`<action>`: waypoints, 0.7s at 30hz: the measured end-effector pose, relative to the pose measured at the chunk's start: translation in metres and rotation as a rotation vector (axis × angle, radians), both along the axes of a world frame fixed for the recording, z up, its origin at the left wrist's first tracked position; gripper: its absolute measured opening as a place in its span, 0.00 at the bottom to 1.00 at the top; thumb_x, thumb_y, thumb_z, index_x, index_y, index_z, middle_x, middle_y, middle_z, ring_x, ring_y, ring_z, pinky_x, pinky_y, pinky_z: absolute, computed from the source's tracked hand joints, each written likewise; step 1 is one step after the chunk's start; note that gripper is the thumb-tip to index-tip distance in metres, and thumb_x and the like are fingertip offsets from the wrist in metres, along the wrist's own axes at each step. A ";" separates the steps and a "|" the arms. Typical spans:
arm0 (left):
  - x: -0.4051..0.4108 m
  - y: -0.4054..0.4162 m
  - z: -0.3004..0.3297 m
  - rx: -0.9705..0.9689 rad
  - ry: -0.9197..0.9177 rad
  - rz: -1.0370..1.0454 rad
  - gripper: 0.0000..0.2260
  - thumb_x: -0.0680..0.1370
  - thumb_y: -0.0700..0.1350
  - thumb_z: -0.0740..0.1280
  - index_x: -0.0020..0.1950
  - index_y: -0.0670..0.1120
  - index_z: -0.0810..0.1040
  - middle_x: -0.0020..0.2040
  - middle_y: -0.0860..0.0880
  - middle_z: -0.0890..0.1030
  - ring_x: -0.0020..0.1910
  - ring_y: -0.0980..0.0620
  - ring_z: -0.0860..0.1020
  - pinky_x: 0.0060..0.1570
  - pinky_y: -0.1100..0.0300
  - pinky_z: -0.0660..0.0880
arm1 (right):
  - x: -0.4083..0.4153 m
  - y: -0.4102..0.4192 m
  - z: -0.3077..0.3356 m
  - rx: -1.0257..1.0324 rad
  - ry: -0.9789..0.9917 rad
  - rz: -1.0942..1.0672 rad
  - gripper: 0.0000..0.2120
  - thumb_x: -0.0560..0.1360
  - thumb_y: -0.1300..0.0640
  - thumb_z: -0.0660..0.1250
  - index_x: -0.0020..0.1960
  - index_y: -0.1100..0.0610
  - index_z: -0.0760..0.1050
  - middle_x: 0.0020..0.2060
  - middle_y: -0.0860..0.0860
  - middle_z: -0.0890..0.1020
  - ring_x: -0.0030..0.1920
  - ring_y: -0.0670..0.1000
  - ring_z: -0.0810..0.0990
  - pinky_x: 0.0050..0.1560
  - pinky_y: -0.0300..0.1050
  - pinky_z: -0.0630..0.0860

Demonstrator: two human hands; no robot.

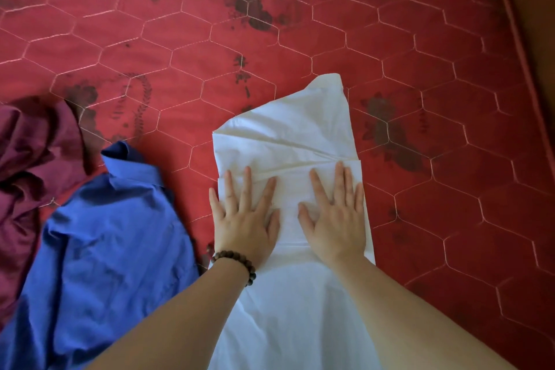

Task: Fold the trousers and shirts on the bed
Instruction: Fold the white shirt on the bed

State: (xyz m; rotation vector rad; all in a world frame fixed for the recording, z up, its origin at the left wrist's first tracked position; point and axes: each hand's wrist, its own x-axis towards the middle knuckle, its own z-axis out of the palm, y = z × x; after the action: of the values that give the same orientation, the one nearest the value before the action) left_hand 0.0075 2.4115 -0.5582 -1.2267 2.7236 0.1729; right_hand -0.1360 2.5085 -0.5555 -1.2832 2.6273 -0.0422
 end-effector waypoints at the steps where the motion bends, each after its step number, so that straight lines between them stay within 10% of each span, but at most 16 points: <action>1: 0.000 0.000 -0.001 -0.006 -0.007 0.011 0.26 0.79 0.60 0.47 0.77 0.58 0.52 0.79 0.44 0.49 0.76 0.36 0.43 0.71 0.33 0.48 | 0.000 0.000 0.000 0.005 0.002 -0.022 0.32 0.77 0.36 0.46 0.78 0.44 0.45 0.77 0.59 0.42 0.77 0.55 0.38 0.76 0.56 0.42; 9: -0.001 -0.001 -0.005 -0.021 -0.019 -0.001 0.27 0.79 0.61 0.45 0.78 0.58 0.50 0.79 0.43 0.47 0.76 0.35 0.44 0.69 0.30 0.52 | -0.001 -0.001 -0.007 -0.036 0.013 -0.028 0.33 0.75 0.35 0.49 0.78 0.44 0.49 0.76 0.64 0.43 0.77 0.58 0.40 0.76 0.56 0.43; 16: -0.006 0.016 0.009 -0.092 -0.082 0.037 0.26 0.80 0.58 0.40 0.77 0.57 0.36 0.74 0.45 0.28 0.74 0.43 0.31 0.70 0.34 0.36 | -0.005 0.000 0.003 0.072 -0.054 0.023 0.33 0.77 0.33 0.43 0.78 0.43 0.41 0.76 0.62 0.37 0.76 0.57 0.33 0.75 0.56 0.37; 21: 0.024 0.089 0.016 -0.027 0.092 -0.194 0.25 0.80 0.53 0.48 0.78 0.51 0.55 0.78 0.43 0.53 0.77 0.43 0.51 0.73 0.38 0.52 | 0.042 0.056 0.019 -0.071 0.031 0.090 0.28 0.80 0.44 0.48 0.78 0.54 0.53 0.78 0.57 0.50 0.78 0.56 0.45 0.76 0.57 0.44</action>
State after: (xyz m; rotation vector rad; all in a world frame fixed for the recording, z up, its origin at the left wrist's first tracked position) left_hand 0.0311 2.5007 -0.5420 -0.9756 2.9122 0.1745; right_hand -0.0939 2.5649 -0.5361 -1.4344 2.6124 -0.1029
